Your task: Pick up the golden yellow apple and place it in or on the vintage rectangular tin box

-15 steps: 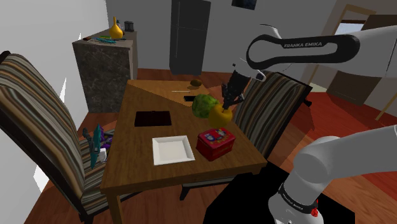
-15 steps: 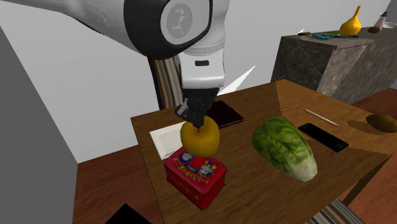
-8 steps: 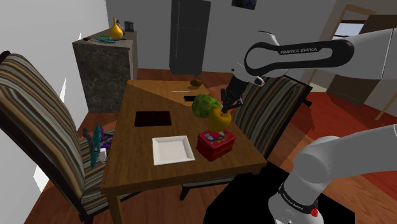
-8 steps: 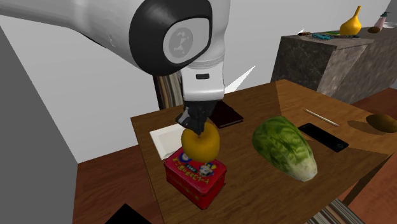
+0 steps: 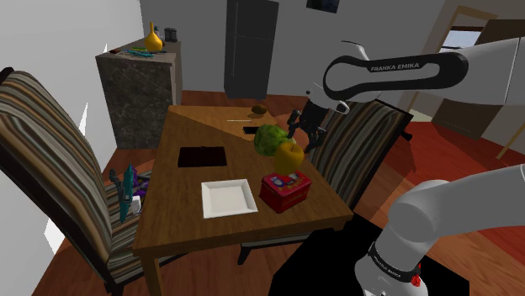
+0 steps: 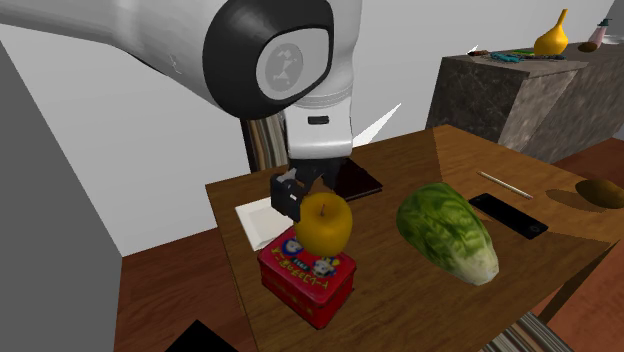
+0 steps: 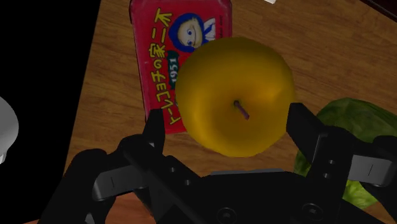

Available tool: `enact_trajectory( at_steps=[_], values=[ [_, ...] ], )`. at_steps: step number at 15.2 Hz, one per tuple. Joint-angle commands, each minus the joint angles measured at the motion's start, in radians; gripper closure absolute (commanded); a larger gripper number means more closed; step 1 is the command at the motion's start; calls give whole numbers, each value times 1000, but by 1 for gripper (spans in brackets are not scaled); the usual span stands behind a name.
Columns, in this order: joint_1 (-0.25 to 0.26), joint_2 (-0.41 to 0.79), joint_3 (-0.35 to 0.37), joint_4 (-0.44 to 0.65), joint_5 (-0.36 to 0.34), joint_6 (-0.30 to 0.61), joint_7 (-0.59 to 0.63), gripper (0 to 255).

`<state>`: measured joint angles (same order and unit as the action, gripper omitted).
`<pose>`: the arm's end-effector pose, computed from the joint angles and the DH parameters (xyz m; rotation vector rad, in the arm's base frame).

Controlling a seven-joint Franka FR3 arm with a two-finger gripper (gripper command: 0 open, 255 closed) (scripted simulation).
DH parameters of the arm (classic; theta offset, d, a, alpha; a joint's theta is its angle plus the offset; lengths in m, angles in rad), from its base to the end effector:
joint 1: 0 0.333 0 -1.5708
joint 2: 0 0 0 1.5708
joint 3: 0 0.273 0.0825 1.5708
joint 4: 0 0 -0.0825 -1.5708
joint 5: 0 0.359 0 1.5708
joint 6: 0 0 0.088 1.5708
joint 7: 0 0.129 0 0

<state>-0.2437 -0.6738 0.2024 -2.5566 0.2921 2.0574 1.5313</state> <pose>0.3741 0.0043 0.4500 -1.9051 2.2146 -0.0475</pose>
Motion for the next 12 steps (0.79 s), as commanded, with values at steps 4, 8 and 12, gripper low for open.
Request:
enact_trajectory(
  at_steps=[4, 8, 12],
  values=[
    [-8, -33, -23, 75, -19, -110, 5, 0],
    [-10, -38, -29, 97, -24, -137, 6, 0],
    [-10, -38, -29, 97, -24, -137, 6, 0]
  ],
)
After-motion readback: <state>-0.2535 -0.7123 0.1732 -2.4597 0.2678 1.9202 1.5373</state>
